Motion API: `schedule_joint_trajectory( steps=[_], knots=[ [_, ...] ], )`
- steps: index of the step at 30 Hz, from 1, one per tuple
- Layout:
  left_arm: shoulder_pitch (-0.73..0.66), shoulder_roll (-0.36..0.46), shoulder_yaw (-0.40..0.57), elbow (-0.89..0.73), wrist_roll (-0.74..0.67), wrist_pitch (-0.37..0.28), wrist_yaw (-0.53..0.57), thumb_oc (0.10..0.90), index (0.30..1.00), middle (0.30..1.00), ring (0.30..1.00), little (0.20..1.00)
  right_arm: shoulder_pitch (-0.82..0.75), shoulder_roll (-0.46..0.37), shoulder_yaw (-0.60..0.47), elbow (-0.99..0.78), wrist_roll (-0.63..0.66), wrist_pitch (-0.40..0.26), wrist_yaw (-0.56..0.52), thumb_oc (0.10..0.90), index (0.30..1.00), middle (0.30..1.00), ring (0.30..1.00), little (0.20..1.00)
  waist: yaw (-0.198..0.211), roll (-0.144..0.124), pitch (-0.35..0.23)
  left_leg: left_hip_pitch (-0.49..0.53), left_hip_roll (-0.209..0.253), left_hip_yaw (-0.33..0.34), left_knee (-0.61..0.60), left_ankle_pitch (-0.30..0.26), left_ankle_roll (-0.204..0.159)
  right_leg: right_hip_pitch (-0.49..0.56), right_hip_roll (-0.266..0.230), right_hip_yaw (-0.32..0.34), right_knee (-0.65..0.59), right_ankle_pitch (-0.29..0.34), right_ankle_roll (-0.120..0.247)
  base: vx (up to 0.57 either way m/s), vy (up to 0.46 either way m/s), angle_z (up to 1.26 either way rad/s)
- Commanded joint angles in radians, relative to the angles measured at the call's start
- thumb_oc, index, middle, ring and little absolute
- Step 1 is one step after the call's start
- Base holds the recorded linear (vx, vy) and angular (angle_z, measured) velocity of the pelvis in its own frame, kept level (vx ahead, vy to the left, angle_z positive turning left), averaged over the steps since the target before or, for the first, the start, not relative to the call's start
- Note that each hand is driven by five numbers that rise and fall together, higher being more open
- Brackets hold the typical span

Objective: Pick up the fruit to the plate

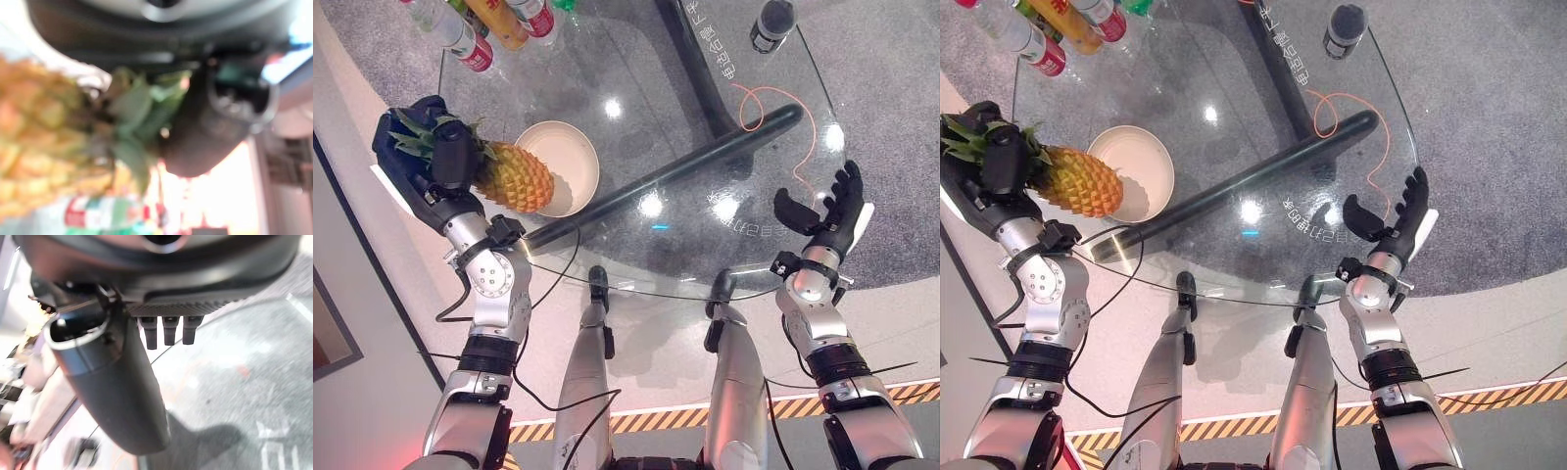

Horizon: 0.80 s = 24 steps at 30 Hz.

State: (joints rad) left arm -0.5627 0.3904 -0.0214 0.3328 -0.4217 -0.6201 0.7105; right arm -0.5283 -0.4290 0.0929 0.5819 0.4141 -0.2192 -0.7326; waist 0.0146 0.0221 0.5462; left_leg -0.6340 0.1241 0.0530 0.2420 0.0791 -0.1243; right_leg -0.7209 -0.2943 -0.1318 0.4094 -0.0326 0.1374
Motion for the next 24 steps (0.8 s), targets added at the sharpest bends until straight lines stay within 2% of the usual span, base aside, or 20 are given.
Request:
schedule_joint_trajectory(
  steps=[1, 8, 14, 24],
  knots=[
    [-0.138, 0.103, 0.057, -0.047, 0.108, -0.163, 0.026, 0.100, 0.300, 0.300, 0.300, 0.200, -0.036, -0.075, -0.064, -0.014, 0.046, -0.108, -0.067, 0.800, 0.900, 0.900, 0.900, 0.900, 0.002, 0.018, -0.026, -0.015, 0.025, -0.017, 0.008, 0.001, 0.025, 0.057, 0.004, 0.020, -0.074, 0.091, 0.009, -0.01, -0.020, -0.04],
    [-0.180, 0.148, 0.038, 0.015, 0.135, -0.156, 0.074, 0.100, 0.300, 0.300, 0.300, 0.200, -0.040, -0.099, -0.082, 0.150, 0.115, -0.120, -0.094, 0.800, 0.900, 0.900, 0.900, 0.900, 0.002, 0.007, -0.026, -0.025, 0.031, -0.021, 0.020, -0.012, 0.022, 0.058, 0.013, 0.015, -0.072, 0.080, 0.007, -0.01, -0.007, -0.02],
    [-0.236, 0.176, 0.014, 0.063, 0.181, -0.142, 0.126, 0.100, 0.300, 0.300, 0.300, 0.200, -0.053, -0.103, -0.106, 0.301, 0.209, -0.147, -0.050, 0.800, 0.900, 0.900, 0.900, 0.900, 0.003, 0.001, -0.026, -0.045, 0.033, -0.024, 0.026, -0.008, 0.025, 0.046, 0.019, 0.011, -0.074, 0.085, 0.003, -0.01, -0.003, 0.00],
    [-0.322, 0.200, -0.040, 0.134, 0.206, -0.113, 0.173, 0.100, 0.300, 0.300, 0.300, 0.200, -0.080, -0.110, -0.111, 0.517, 0.256, -0.101, 0.016, 0.800, 0.900, 0.900, 0.900, 0.900, 0.007, -0.012, -0.026, -0.057, 0.034, -0.028, 0.036, -0.017, 0.031, 0.044, 0.027, 0.004, -0.074, 0.081, 0.000, 0.00, -0.005, 0.01]
  ],
)
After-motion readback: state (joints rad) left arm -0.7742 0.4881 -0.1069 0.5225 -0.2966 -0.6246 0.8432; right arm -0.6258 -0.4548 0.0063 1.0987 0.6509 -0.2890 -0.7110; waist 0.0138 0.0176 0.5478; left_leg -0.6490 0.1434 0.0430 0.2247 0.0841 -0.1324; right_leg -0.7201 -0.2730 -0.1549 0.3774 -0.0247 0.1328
